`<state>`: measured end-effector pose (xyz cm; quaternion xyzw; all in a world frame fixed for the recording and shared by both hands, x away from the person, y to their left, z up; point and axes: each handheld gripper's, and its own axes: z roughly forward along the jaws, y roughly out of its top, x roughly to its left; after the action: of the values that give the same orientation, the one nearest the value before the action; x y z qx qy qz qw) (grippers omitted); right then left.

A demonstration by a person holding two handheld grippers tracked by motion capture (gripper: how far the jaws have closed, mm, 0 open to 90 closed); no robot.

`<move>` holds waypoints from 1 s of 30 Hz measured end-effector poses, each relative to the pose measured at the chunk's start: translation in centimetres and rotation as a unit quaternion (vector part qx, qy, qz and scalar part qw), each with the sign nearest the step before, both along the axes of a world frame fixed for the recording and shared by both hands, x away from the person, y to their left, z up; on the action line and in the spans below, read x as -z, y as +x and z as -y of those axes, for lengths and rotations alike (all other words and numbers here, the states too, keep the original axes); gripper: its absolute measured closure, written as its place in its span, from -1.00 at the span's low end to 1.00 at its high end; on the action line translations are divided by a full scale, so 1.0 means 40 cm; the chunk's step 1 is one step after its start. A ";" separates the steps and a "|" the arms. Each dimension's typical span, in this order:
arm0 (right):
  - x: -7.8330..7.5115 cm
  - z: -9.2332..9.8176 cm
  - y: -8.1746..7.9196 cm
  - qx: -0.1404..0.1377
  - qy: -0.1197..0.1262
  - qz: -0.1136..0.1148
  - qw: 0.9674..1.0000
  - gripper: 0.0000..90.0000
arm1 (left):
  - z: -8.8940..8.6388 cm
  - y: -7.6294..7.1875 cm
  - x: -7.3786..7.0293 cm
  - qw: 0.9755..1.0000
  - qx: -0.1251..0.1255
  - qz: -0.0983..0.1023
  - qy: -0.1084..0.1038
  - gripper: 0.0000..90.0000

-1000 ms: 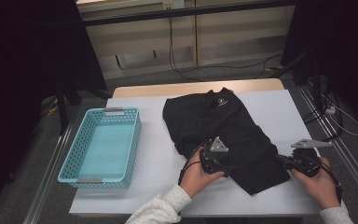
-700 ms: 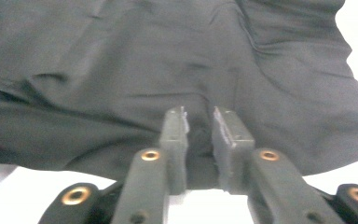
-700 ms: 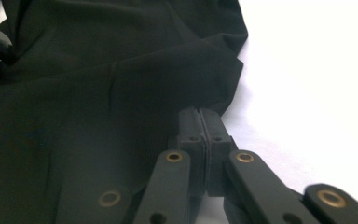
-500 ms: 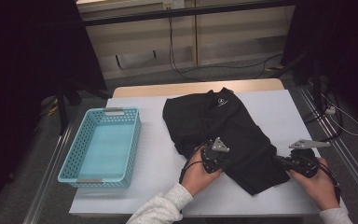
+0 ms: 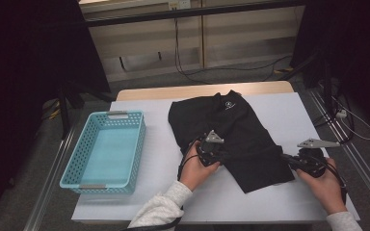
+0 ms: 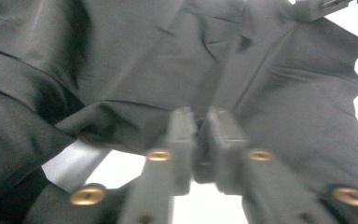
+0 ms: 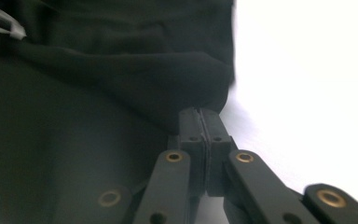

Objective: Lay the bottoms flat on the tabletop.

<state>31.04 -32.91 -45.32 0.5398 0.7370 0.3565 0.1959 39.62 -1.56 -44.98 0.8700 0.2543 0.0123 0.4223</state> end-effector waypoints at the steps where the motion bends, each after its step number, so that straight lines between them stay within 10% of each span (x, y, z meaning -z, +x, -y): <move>1: 0.006 0.003 0.003 0.005 -0.008 -0.002 1.000 0.97 | -0.001 -0.005 -0.004 1.000 0.004 0.004 -0.006 0.49; 8: 0.013 0.009 0.013 0.012 -0.036 -0.001 0.999 0.79 | 0.000 -0.062 -0.029 0.999 0.041 0.019 -0.010 0.15; 18: -0.006 -0.003 -0.019 -0.003 -0.046 0.011 0.999 0.32 | 0.032 -0.112 -0.001 0.996 0.085 0.012 0.006 0.22; 30: 0.006 0.027 -0.050 -0.016 -0.048 -0.013 0.999 0.64 | 0.066 -0.120 0.018 0.994 0.105 0.011 0.032 0.44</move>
<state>29.05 -33.99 -45.57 0.5222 0.7645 0.3170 0.2059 34.83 -4.19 -45.69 0.9047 0.1565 -0.0142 0.3961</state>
